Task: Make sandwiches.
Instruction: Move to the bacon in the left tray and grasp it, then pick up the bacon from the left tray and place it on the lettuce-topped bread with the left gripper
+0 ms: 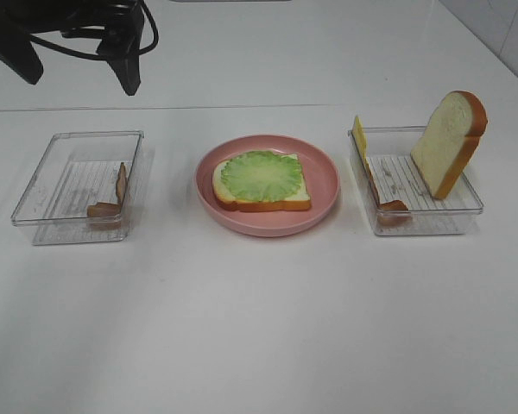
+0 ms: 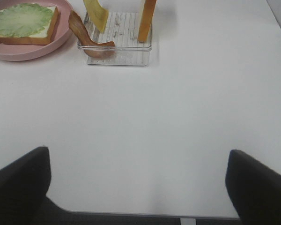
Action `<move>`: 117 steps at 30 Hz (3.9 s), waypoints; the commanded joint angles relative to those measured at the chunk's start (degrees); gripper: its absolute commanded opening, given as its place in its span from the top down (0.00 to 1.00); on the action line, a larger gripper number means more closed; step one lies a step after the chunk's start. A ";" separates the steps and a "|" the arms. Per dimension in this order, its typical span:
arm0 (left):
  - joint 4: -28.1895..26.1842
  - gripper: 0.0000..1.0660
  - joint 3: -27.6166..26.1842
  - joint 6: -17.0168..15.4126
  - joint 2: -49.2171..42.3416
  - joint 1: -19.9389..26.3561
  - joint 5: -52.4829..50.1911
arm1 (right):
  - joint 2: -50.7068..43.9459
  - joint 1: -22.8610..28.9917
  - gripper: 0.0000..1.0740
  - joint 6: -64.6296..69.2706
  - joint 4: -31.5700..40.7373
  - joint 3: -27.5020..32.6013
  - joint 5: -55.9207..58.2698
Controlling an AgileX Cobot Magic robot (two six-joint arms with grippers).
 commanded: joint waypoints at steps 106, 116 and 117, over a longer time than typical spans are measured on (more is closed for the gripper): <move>0.97 1.00 -15.01 -8.02 18.79 0.11 5.73 | -1.95 -0.17 0.08 0.23 0.11 0.06 -0.23; -2.58 1.00 -25.15 -7.10 16.84 -0.86 5.61 | -1.95 -0.17 0.08 0.23 0.11 0.06 -0.23; -3.15 1.00 -26.81 -6.93 16.84 -1.03 5.33 | -1.95 -0.17 0.08 0.23 0.11 0.06 -0.23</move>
